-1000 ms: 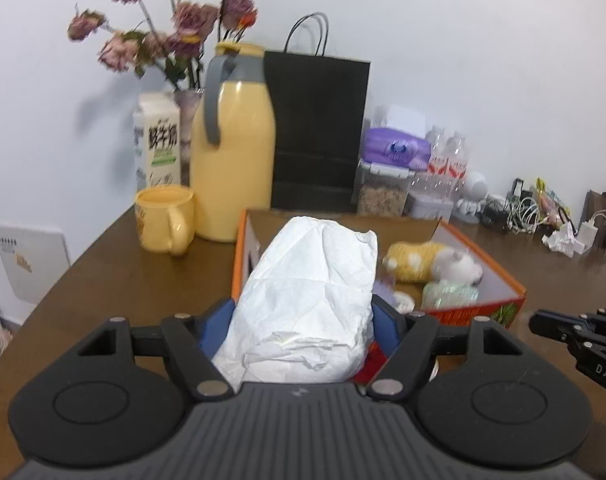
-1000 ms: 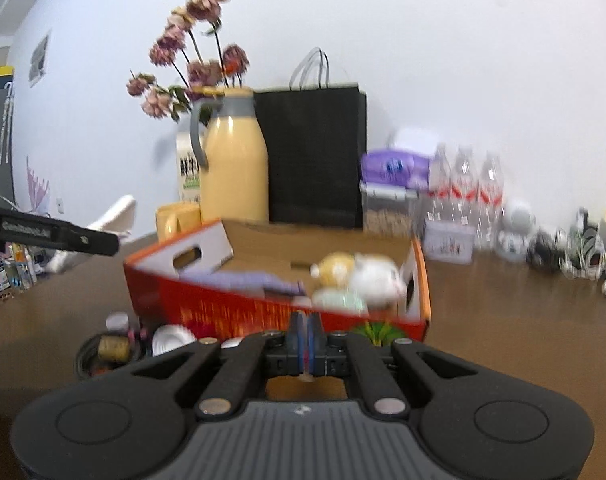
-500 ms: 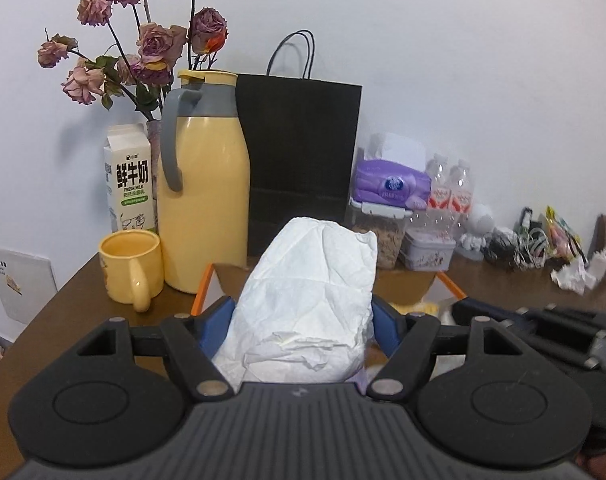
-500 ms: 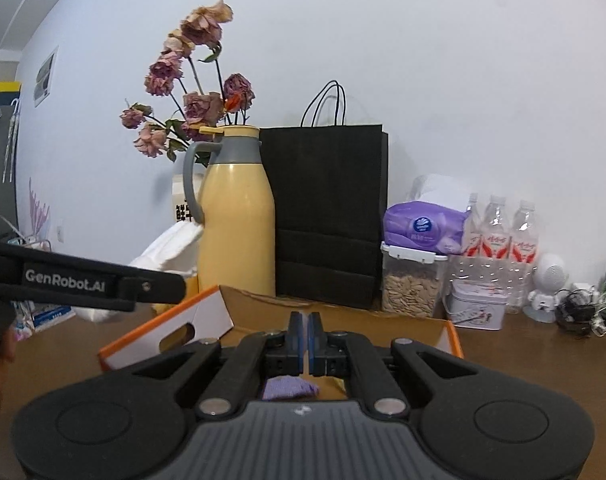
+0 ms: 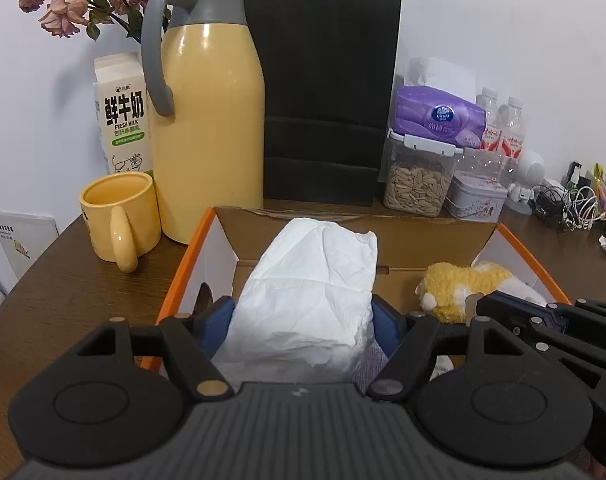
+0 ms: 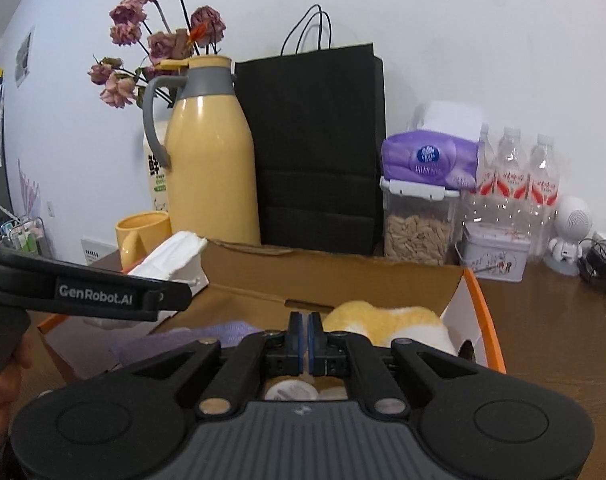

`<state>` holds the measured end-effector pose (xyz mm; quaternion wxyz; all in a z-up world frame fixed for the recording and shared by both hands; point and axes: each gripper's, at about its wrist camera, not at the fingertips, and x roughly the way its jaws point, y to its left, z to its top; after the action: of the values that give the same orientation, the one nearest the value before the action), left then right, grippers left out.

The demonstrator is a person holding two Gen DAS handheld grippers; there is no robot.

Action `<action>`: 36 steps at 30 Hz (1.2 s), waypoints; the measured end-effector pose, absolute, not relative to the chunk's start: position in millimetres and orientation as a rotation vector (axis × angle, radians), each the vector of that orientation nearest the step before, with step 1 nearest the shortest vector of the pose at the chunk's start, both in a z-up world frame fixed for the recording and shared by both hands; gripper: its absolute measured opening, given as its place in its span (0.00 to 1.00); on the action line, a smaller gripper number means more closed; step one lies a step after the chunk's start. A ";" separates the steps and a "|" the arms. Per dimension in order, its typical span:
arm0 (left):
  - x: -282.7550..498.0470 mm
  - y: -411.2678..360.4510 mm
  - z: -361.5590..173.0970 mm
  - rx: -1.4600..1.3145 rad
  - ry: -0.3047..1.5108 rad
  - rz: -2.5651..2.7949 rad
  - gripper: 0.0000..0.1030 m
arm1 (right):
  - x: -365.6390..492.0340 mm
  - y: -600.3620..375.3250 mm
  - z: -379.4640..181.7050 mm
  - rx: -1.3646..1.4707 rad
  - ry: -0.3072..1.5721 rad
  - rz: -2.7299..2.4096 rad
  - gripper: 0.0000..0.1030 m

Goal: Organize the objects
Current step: 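Carry the white tissue and strap into the box and release both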

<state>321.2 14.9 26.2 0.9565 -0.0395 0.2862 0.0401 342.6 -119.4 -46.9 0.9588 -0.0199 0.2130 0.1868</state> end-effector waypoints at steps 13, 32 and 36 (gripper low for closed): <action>294.6 16.0 35.7 -0.065 0.464 0.100 1.00 | 326.8 -121.2 -38.3 -0.052 0.394 0.305 0.83; 275.9 21.6 50.3 -0.103 0.423 0.107 1.00 | 304.6 -125.6 -21.7 -0.063 0.359 0.293 1.00; 256.6 23.7 60.4 -0.115 0.406 0.089 1.00 | 284.8 -129.9 -7.9 -0.070 0.312 0.299 1.00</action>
<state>256.6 23.7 60.4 0.9768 -0.0572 0.2013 0.0443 284.8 -129.9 -7.9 0.9762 -0.0347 0.1545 0.1484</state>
